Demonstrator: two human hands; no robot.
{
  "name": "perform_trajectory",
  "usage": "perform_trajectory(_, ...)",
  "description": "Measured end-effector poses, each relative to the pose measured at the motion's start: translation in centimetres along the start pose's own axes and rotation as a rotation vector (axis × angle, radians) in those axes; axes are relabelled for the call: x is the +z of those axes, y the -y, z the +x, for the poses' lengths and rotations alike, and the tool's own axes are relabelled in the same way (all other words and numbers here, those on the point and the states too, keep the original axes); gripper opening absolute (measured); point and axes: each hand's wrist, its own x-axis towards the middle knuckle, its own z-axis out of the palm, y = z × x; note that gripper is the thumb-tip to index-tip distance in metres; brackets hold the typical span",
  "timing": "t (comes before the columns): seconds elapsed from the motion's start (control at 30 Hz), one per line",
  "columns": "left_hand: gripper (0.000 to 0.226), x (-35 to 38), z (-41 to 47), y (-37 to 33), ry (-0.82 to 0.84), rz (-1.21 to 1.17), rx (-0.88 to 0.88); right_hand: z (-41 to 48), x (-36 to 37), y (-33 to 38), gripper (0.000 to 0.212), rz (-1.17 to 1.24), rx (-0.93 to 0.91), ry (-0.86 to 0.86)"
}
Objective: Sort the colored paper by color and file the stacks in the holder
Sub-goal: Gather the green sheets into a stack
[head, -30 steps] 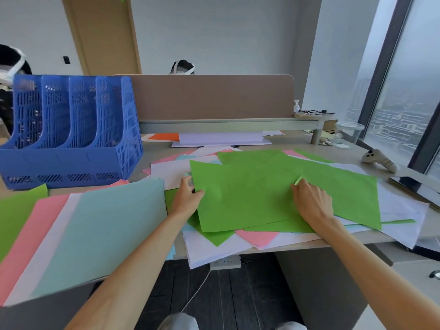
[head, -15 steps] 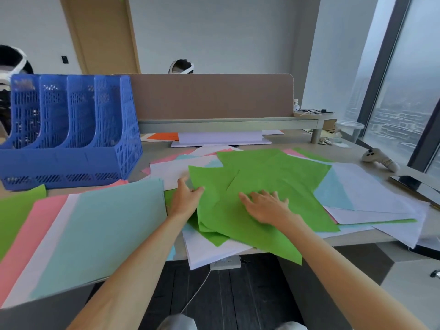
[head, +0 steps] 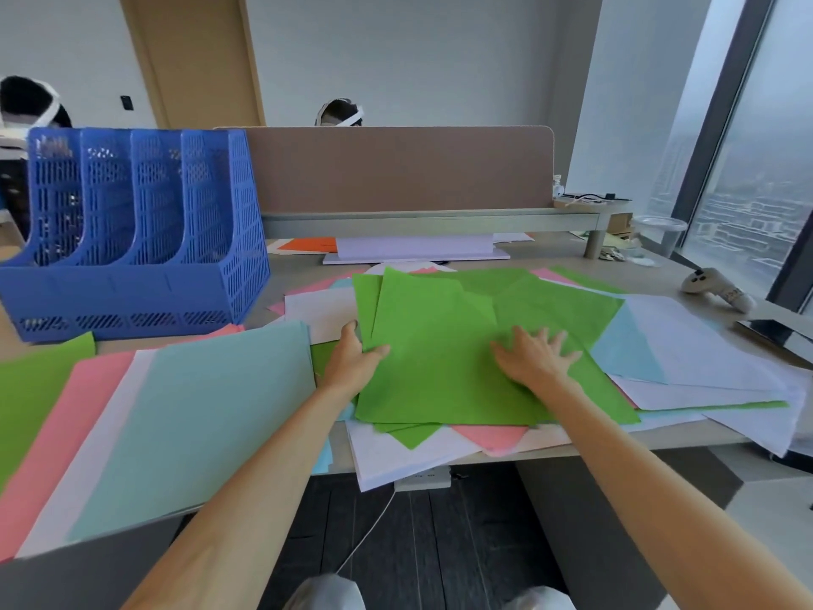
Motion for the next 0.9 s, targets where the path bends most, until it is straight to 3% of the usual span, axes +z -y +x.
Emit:
perform_trajectory(0.17,0.057,0.4,-0.1,-0.1,-0.026,0.069,0.067,1.5,-1.1,-3.7,0.084,-0.017,0.159,0.006)
perform_trajectory(0.4,0.063,0.2,-0.4,-0.2,0.048,-0.014,0.015,2.0,-2.3,-3.6,0.087,0.086,0.16,0.033)
perform_trajectory(0.6,0.093,1.8,6.5,2.8,0.162,0.077,-0.162,1.6,-2.8,-3.1,0.069,0.108,0.106,0.105)
perform_trajectory(0.67,0.103,1.8,4.8,-0.2,0.187,0.161,-0.175,1.8,-2.9,-2.9,0.069,0.127,0.08,0.121)
perform_trajectory(0.8,0.085,2.1,-0.6,-6.9,0.236,0.228,-0.194,1.4,-3.1,-2.1,0.066,0.197,-0.049,0.148)
perform_trajectory(0.9,0.089,2.9,-1.0,-7.6,0.235,0.214,-0.185,1.0,-3.5,-1.7,0.065,0.358,-0.11,0.171)
